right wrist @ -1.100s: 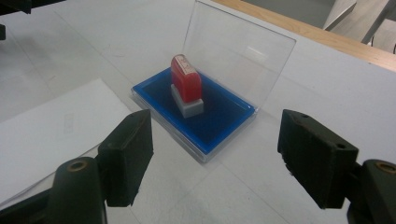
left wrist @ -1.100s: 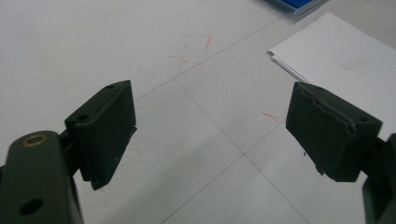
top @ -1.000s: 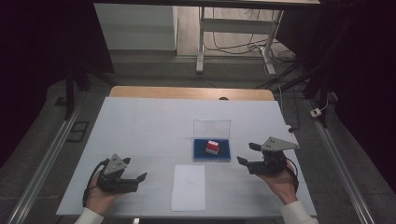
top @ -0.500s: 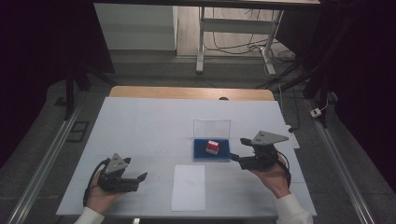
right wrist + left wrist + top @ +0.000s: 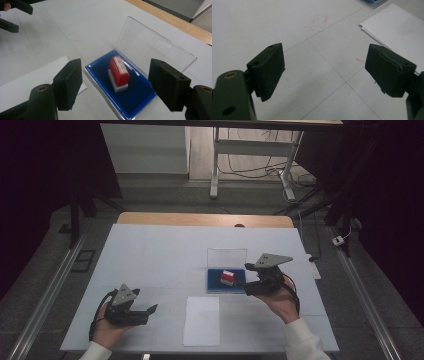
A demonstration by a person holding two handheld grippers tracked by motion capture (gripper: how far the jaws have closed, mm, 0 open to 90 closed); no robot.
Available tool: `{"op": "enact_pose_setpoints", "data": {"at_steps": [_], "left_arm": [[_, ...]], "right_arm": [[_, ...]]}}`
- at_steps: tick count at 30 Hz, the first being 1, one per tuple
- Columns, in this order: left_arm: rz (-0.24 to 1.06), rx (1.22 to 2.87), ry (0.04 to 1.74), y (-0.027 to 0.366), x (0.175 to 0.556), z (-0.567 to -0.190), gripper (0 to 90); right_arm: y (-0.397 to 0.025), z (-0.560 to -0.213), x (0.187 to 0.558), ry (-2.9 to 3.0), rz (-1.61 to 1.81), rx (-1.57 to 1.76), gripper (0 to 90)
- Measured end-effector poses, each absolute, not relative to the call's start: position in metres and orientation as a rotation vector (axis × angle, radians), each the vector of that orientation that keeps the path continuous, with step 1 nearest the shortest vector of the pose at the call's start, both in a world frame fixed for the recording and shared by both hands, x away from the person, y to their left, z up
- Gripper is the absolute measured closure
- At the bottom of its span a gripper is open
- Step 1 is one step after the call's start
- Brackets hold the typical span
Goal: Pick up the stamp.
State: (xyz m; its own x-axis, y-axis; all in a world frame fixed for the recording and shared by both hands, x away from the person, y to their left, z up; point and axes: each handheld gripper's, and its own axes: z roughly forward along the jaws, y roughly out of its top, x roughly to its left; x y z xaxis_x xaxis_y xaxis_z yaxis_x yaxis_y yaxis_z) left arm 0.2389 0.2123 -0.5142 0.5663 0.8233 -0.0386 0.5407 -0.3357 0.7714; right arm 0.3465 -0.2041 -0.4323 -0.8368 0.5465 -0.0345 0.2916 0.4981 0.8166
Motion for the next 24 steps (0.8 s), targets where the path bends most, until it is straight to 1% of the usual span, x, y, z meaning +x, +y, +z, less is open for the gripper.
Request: {"op": "enact_pose_setpoints", "data": {"at_steps": [9, 24], "left_arm": [[0.47, 2.031, 1.093, 0.212, 0.239, -0.515, 16.2], [0.472, 2.043, 1.093, 0.211, 0.24, -0.515, 16.2]], "right_arm": [[-0.187, -0.432, 0.356, 2.481, 1.246, 0.693, 27.2], [-0.169, -0.451, 0.372, 2.565, 1.16, 0.712, 27.6]]}}
